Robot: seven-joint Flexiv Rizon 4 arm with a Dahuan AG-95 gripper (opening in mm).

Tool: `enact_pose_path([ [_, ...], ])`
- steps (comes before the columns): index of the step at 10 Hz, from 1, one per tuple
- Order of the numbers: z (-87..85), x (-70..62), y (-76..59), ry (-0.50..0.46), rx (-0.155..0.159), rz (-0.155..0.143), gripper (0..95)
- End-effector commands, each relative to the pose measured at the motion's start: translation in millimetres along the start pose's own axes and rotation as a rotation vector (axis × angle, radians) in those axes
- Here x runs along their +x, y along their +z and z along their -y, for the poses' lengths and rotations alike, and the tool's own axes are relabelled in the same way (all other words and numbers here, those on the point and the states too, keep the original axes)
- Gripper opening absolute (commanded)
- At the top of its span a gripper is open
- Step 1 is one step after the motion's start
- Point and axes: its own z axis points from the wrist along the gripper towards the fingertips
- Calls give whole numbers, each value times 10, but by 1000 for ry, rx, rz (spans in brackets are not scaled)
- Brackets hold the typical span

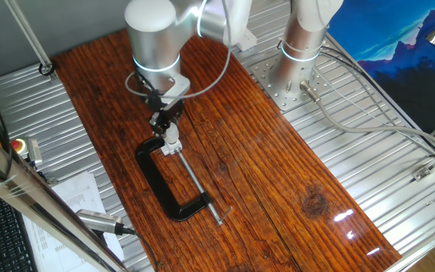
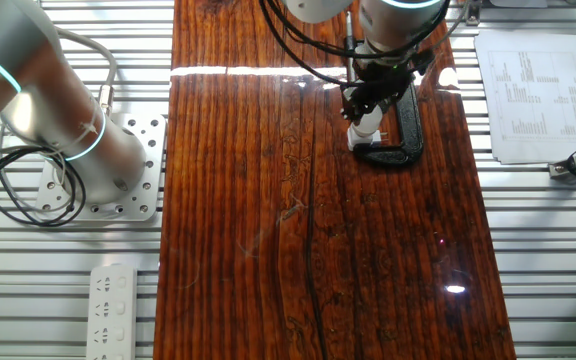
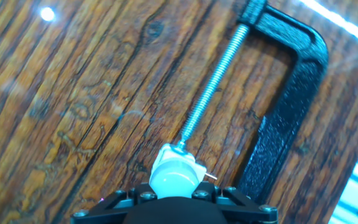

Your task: Install the light bulb by rotating it

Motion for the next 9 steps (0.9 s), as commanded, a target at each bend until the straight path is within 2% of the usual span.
enact_pose_path([
  [1,18,7,8,165,-4,-18,0],
  [7,14,13,5,427,-20,-19,0],
  [9,13,18,1,521,-26,-8,0],
])
